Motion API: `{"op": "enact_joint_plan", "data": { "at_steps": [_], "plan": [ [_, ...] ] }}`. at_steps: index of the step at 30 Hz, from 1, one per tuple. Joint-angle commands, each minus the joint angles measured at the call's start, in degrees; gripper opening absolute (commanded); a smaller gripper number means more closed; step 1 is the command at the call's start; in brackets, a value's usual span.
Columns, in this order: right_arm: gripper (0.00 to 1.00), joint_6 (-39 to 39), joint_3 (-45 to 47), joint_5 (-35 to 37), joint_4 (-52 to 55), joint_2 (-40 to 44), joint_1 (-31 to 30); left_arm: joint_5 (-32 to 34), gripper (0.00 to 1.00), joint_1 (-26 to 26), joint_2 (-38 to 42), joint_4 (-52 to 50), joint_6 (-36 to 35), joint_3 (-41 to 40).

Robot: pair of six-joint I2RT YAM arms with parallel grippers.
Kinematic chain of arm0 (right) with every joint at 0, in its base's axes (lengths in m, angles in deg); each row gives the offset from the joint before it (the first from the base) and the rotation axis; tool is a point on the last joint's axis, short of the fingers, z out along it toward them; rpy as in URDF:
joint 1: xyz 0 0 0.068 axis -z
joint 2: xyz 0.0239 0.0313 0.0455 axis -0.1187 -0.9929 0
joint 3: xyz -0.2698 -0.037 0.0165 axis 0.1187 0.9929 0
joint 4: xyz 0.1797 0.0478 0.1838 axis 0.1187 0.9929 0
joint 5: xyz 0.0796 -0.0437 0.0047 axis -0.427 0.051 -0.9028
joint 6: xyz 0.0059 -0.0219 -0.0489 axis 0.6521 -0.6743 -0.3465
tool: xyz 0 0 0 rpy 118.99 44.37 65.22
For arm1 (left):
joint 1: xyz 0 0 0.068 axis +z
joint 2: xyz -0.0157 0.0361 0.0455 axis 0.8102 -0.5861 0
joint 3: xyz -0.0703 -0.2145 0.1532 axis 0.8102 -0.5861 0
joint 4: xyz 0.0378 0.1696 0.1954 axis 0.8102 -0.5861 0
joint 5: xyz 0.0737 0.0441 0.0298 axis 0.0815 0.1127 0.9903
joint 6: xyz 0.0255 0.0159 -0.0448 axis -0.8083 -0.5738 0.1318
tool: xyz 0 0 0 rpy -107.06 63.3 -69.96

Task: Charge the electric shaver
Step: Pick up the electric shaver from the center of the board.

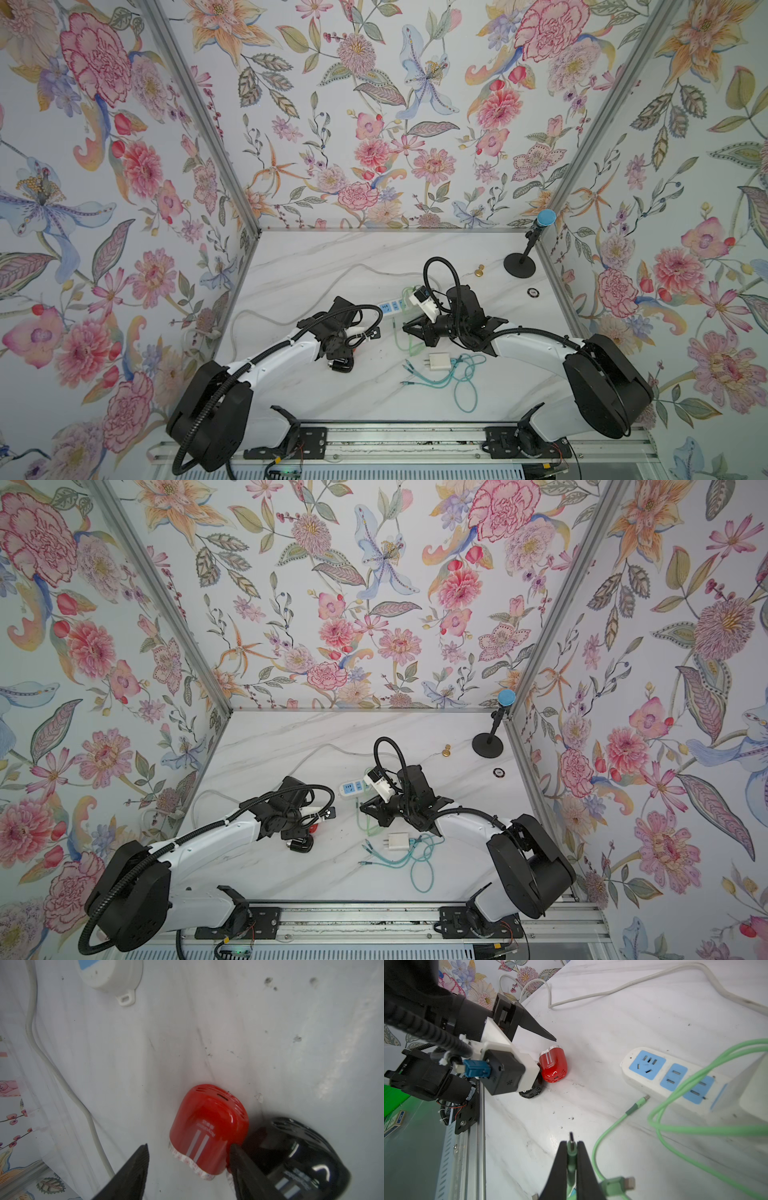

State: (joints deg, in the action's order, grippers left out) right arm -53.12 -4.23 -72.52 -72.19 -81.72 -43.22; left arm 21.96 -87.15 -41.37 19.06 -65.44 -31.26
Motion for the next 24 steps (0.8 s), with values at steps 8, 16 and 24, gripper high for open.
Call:
{"op": "enact_joint_plan", "data": {
  "at_steps": [8, 16, 24],
  "plan": [
    [0.0, 0.7, -1.5, -1.0, 1.1, -1.1, 0.8, -0.2, 0.7, 0.0, -4.0, 0.6, -2.6, 0.1],
    [0.0, 1.3, -1.6, -1.8, 0.8, -2.0, 1.0, -1.4, 0.7, 2.6, -7.6, 0.9, -4.0, 4.1],
    [0.0, 2.2, -1.5, -2.8, -0.2, -2.9, 1.8, -4.4, 0.67, 3.2, -12.2, -1.7, -4.6, 9.6]
  ]
}}
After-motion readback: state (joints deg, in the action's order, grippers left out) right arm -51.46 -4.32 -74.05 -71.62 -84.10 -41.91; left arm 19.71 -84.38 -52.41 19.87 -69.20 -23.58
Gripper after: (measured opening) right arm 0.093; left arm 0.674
